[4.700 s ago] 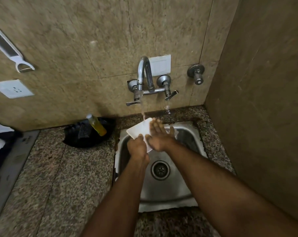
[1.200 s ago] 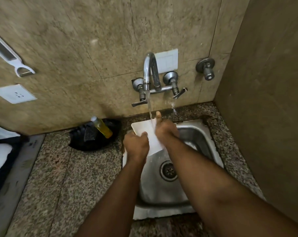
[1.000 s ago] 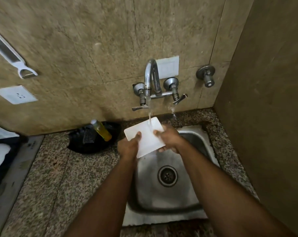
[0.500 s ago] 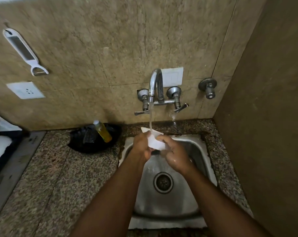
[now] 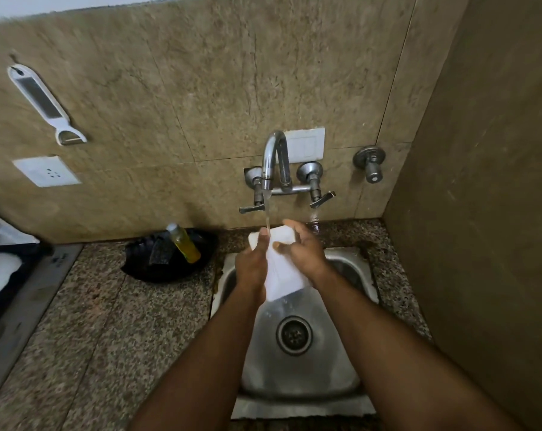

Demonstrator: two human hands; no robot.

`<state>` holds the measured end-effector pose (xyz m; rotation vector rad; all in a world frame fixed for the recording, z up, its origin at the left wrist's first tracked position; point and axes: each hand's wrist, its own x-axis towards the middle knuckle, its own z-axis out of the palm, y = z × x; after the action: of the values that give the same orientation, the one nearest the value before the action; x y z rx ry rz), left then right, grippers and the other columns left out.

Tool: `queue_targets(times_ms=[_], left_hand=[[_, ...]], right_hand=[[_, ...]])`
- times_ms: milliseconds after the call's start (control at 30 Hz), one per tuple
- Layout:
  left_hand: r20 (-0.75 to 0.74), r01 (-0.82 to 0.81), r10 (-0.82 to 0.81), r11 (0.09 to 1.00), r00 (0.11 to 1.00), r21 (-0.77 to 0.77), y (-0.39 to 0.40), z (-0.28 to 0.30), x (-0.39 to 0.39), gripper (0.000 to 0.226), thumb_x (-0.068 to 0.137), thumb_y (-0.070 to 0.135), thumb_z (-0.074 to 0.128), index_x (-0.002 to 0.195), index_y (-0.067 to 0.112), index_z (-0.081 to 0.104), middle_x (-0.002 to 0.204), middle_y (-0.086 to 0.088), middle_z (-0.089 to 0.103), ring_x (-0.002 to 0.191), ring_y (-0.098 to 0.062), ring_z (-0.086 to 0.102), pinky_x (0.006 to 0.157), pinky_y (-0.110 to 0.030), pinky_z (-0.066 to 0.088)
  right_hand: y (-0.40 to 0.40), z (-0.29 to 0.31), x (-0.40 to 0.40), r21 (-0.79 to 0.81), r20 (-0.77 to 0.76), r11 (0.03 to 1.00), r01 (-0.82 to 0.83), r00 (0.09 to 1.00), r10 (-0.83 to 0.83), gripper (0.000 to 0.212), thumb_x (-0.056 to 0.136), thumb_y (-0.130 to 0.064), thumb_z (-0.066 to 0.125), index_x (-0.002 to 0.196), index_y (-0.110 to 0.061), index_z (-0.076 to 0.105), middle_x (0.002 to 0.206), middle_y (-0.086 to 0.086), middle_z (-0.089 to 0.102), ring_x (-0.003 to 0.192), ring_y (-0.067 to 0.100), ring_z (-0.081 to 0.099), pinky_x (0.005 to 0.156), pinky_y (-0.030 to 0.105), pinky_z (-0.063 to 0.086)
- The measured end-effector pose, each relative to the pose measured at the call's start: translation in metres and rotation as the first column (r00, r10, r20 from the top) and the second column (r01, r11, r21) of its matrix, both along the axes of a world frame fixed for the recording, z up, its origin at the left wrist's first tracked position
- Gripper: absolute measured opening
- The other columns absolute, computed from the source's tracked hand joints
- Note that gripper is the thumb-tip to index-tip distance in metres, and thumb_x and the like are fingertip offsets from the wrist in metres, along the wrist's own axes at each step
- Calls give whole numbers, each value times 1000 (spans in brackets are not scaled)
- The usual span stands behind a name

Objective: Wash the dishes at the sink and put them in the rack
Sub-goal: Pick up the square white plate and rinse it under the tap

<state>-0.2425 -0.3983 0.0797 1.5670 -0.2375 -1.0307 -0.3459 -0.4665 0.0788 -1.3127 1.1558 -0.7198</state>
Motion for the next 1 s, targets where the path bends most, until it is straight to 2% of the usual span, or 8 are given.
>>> queue_targets(times_ms=[100,233,367,433,567,667,800,1000], left_hand=[[-48,-112,113,993,992,30,-1,2,2,52,82,57,81,99,8,73,90,-9,78,80,-27,76,70,-41,64],[-29,-92,90,995,995,-47,-1,10,8,24,95,27,73,105,6,73,97,-13,77,81,-27,73,69,-35,59],[-77,-130,122,985,990,-115,2,11,11,25,83,8,76,108,3,73,105,-21,76,86,-33,73,74,-43,62],[-118,-196,178,968,977,-159,7,13,13,31,79,10,84,107,2,73,103,-19,77,89,-35,75,77,-48,64],[-199,-274,239,946,951,-172,16,13,22,44,70,18,93,107,1,75,100,-16,79,98,-40,75,85,-61,60],[-247,-293,250,943,936,-157,18,14,27,68,54,31,101,108,-1,75,104,-20,78,99,-45,74,87,-69,56],[-241,-193,152,969,958,-154,18,19,28,68,61,37,88,116,2,71,116,-27,73,108,-51,68,94,-71,52],[-87,36,-56,976,995,-216,12,39,11,37,89,12,61,125,16,69,118,-15,75,110,-42,69,90,-68,56]], right_hand=[[8,2,3,-2,48,1000,-30,998,30,63,81,4,76,131,-32,64,133,-2,63,114,17,62,98,41,58],[9,5,2,5,141,999,-37,989,36,65,83,8,73,134,-32,63,134,-2,62,108,11,63,87,31,60],[9,11,2,-35,168,995,-90,981,95,72,82,13,67,137,-33,61,134,-4,62,113,18,64,89,32,61],[11,18,3,-64,148,986,-151,976,159,76,84,16,65,142,-33,55,128,-10,61,106,10,64,83,26,60],[8,21,4,-68,143,972,-226,962,234,84,84,19,64,148,-32,47,131,-11,62,113,8,65,93,39,60],[7,20,2,-39,96,973,-229,968,232,72,86,9,71,145,-28,52,131,-8,68,113,13,68,93,42,60],[6,17,-1,3,74,986,-168,983,167,45,90,1,70,130,-19,65,117,0,76,109,24,71,92,44,60],[-2,13,-14,157,288,986,63,952,-107,38,96,3,63,129,-15,64,118,3,76,111,29,71,91,51,60]])
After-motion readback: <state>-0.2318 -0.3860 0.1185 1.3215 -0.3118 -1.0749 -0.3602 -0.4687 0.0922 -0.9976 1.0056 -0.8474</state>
